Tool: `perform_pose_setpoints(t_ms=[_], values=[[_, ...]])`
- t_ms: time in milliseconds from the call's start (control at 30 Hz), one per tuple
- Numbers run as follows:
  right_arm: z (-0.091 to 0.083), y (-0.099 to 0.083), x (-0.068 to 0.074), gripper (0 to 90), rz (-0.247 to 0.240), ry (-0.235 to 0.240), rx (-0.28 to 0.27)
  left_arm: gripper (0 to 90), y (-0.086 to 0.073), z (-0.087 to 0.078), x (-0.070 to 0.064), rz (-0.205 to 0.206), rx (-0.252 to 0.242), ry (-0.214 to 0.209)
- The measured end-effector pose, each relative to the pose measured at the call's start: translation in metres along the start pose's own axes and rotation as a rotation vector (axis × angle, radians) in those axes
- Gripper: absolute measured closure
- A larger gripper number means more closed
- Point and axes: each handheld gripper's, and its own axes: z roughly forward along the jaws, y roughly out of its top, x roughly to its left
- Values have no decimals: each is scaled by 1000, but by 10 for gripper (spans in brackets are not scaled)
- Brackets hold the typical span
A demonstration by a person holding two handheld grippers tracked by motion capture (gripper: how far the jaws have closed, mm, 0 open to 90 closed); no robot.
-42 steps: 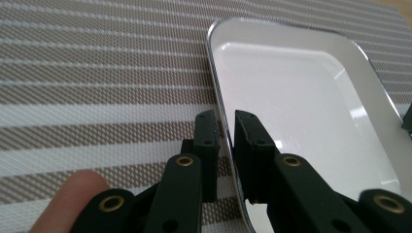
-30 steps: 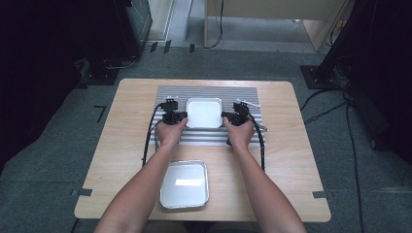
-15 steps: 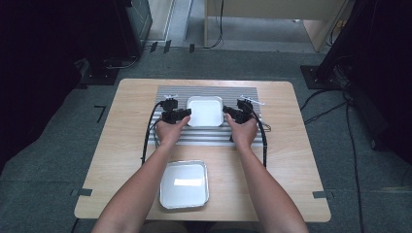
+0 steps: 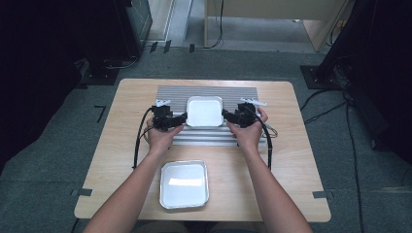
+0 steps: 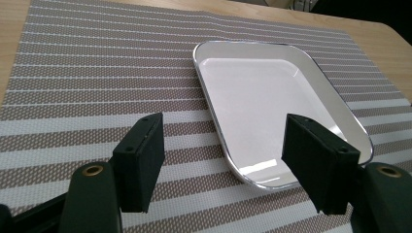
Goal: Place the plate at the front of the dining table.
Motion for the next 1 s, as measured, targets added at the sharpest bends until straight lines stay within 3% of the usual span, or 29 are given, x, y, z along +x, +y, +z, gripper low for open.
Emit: perform_pose_setpoints(t_ms=[67, 267, 400, 633, 1000], values=[[-8, -2, 1, 310, -47, 33, -6, 304, -2, -6, 2, 2, -8, -4], [-26, -8, 5, 159, -113, 20, -34, 254, -10, -24, 9, 16, -10, 1], [-36, -14, 7, 128, -154, 11, -32, 218, -16, -35, 12, 35, -6, 3], [-49, -22, 5, 77, -179, -11, -6, 177, -29, -55, 22, 94, -1, 36], [-67, -34, -2, 0, -202, -20, -2, 145, -45, -73, 41, 79, 5, 67]])
